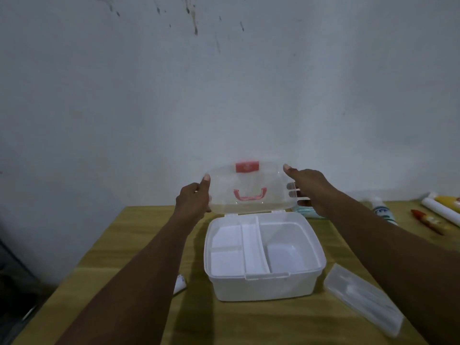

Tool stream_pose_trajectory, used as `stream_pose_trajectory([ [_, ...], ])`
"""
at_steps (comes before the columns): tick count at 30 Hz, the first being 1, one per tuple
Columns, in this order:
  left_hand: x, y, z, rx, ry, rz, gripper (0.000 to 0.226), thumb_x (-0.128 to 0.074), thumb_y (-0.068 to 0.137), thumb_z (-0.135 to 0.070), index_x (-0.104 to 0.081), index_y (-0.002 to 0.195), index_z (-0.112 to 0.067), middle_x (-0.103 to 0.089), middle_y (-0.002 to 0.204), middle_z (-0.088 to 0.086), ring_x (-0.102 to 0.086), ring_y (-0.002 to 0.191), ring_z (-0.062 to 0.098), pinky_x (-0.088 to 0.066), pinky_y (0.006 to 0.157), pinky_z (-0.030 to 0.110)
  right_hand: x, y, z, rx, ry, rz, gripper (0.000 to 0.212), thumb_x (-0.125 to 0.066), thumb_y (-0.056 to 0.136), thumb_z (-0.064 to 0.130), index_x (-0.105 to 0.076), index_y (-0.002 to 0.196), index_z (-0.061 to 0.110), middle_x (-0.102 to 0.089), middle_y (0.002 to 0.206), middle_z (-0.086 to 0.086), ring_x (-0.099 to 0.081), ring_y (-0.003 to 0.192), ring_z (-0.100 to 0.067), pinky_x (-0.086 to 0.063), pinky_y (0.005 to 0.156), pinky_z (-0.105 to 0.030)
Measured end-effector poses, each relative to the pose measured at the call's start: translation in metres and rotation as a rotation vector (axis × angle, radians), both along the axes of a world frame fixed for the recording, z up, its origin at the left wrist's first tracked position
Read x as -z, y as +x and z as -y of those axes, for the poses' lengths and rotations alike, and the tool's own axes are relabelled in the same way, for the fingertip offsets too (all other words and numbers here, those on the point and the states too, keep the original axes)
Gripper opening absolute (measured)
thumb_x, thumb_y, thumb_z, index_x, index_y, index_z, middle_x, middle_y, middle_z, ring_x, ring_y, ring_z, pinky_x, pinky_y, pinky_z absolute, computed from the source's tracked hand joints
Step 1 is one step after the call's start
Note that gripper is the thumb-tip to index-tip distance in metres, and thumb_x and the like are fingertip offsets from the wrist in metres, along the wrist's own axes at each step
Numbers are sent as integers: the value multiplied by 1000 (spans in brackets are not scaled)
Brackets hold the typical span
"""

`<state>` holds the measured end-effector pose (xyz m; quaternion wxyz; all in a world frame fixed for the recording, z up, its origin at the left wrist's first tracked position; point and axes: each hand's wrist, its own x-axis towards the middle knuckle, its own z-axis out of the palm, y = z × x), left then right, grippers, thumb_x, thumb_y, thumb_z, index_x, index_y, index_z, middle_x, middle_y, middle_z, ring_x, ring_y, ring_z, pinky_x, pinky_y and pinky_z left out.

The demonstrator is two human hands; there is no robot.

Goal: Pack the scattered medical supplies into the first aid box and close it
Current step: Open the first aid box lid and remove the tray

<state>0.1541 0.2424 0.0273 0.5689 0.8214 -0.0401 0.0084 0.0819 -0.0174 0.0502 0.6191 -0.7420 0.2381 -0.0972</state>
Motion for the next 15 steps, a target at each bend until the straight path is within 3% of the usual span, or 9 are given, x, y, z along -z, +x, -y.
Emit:
stream_pose_trajectory([
  [2,10,-3,0,9,13,-18,50,-45,97,-60,-65,91,-14,-71,96,11,-71,77,27,-58,78,41,13,-5,-1,-10,22,-8,49,-67,85,53,-66,108,10,-69,110,-14,-70,100,-34,-53,91,-46],
  [5,23,-9,-3,25,21,-79,51,-47,94,-62,-64,90,-15,-70,98,12,-69,82,28,-58,85,46,27,-15,-6,-18,0,-32,47,-68,85,50,-65,97,5,-68,108,-15,-66,104,-37,-50,100,-52],
  [8,30,-18,-8,43,55,-126,62,-47,92,-66,-66,105,-9,-68,106,13,-65,95,30,-55,78,39,37,-25,-11,-47,-13,-69,49,-65,87,52,-63,108,8,-68,106,-15,-67,97,-35,-53,95,-48],
  [11,33,-29,-11,81,73,-157,57,-50,93,-62,-65,120,-14,-64,124,11,-62,109,31,-53,78,36,39,-30,-15,-47,-26,-106,65,-66,84,56,-61,121,4,-65,116,-15,-65,102,-35,-52,97,-49],
  [15,25,-42,-13,120,155,-141,64,-52,92,-62,-56,137,-17,-55,142,9,-56,122,31,-51,97,43,32,-39,-18,-68,-159,-102,52,-64,85,56,-61,106,9,-62,106,-7,-61,100,-31,-52,86,-39],
])
